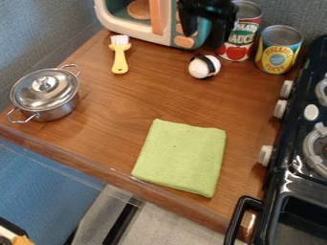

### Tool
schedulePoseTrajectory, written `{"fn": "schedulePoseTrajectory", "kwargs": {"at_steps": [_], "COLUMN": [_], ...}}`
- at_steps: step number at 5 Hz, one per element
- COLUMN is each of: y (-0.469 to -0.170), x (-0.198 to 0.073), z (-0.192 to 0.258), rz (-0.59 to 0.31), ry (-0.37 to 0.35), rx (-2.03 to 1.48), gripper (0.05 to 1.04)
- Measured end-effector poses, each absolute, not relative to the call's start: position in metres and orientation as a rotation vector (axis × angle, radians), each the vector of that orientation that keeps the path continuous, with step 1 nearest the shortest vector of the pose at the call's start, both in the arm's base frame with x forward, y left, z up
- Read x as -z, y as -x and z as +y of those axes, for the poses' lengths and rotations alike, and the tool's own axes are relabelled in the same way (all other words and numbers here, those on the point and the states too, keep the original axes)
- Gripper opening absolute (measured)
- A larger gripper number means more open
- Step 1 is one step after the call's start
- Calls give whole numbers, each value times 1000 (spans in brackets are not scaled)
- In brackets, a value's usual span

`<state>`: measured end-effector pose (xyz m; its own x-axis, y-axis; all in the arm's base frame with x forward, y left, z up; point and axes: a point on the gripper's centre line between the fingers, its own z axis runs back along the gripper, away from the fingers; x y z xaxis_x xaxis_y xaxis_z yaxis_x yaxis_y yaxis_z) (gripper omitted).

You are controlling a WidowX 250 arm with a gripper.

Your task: Move the white toy between the silver pot and the cloth

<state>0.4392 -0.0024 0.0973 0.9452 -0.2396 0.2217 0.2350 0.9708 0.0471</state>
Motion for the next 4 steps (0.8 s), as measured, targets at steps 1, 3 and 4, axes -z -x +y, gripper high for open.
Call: {"fn": "schedulePoseTrajectory", "kwargs": {"at_steps": [1,3,4], "y": [-446,-445,-441], "x": [-86,-71,-57], "z": [-2,-6,-7], "rz": [-243,-227,-182], "ry": [-60,-35,-20], "rx": [230,196,171], "gripper": [1000,1000,1000]}}
